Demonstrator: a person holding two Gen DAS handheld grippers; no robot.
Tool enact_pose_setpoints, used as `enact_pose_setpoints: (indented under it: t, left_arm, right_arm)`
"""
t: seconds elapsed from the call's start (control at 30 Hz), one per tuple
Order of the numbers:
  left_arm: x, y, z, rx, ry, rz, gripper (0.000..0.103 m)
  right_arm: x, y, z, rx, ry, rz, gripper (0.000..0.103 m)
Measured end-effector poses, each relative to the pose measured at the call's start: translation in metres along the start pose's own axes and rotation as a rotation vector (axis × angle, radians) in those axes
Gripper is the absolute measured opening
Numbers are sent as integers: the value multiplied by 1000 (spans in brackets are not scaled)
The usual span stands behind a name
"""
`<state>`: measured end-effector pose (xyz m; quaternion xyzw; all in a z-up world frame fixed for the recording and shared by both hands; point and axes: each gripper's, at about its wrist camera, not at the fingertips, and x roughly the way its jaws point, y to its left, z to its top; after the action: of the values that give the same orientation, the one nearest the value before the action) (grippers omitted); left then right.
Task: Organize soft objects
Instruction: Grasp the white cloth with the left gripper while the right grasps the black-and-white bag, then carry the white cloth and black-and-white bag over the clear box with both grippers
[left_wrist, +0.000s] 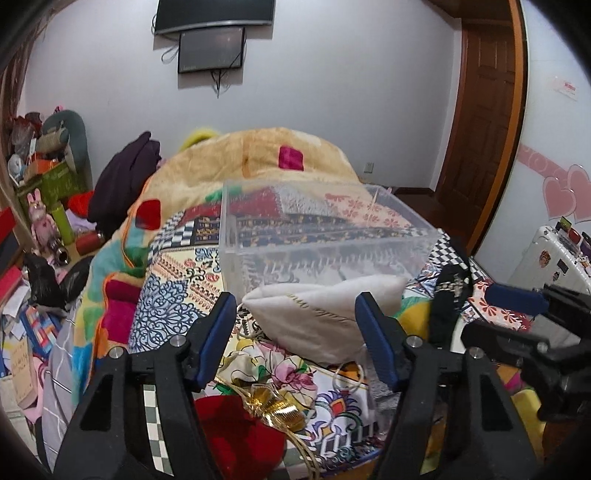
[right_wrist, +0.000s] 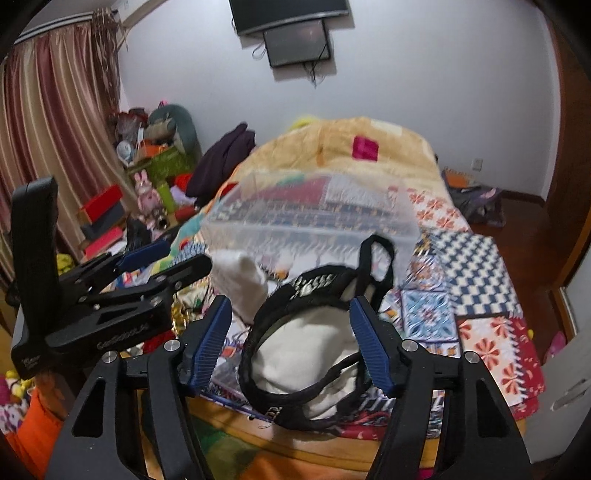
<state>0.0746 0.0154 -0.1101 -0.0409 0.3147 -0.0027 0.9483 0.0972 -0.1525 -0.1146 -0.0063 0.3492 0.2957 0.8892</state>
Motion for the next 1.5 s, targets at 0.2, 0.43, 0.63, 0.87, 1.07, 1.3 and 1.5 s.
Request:
enact_pose_setpoints:
  t: [0.2, 0.43, 0.63, 0.87, 1.07, 1.3, 1.5]
  left_arm:
    - [12, 10, 4, 18, 29, -40, 67]
    - [32, 14, 0, -15, 105, -66, 57]
    - [48, 21, -2, -46, 155, -100, 11]
    - [28, 21, -3, -38, 97, -87, 2]
    - [2, 11, 4, -24, 69, -106, 33]
    - [19, -19, -5, 44, 112, -31, 90]
    - [48, -23, -7, -6, 194, -14, 94]
  right_arm:
    - [21, -3, -1, 33, 55, -5, 58]
    - [32, -7, -3, 56, 78, -8, 35]
    - [25, -9, -2, 65, 51, -15, 23]
    - [10, -14, 4, 84, 1, -18, 16]
    - [-5, -17, 11, 90, -51, -29, 16]
    - [-17, -25, 11, 96, -90, -35, 16]
    - [-20, -37, 8, 118, -102, -21, 16]
